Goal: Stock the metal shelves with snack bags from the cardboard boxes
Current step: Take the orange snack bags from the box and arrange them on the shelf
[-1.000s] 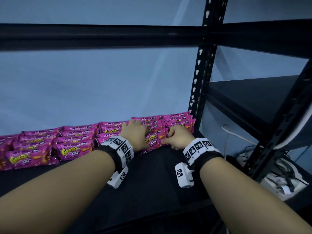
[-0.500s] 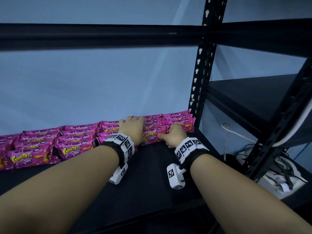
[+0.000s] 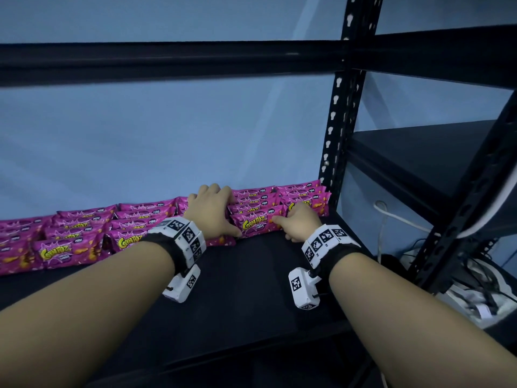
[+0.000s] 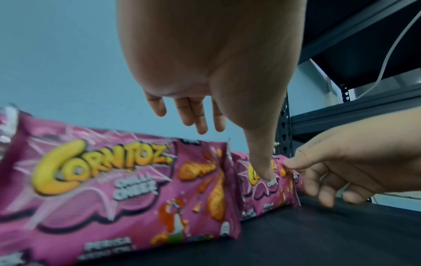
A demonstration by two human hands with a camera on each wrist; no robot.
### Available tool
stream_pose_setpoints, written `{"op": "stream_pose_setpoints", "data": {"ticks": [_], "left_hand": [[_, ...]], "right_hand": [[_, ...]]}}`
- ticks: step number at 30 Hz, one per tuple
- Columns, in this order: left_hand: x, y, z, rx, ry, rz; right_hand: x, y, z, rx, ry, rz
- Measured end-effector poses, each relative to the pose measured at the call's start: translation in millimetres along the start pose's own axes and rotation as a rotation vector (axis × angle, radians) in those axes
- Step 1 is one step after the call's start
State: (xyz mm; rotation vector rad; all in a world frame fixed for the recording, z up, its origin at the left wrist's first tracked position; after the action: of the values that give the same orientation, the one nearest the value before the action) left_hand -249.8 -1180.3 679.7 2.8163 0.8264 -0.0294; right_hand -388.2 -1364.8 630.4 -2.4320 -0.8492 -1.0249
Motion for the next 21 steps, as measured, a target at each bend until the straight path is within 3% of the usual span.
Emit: {"op": "stream_pose_setpoints", "data": {"ticks": [4,11,15,21], "left_hand": [[22,-21,-16,-0.048,-0.074,-0.013],[30,-54,-5,0.184,-0.081,0.033],[25,-61,10,0.257,-0.092,0.023],[19,-66,15,0.228,-0.04,0.012]], "right_hand": [[3,-5,4,0.019,-0.019,-0.027],[12,-15,12,-0.032,0.035,-0.121],[18,-18,23,0.025,-0.011,-0.187],[21,-27,24,0.062,-0.097,-0.218]]}}
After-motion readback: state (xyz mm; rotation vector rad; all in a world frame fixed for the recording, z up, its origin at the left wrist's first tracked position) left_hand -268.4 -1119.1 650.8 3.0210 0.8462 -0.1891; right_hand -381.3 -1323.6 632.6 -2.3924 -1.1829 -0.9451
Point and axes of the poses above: each hand's wrist, its own y-axis towards the middle knuckle, its own z-axis out of the palm, x = y × z, the point moved 3 cm from there along y, towards the middle knuckle, and after that the axes turned 6 degrees about z, right-handed, at the moved point
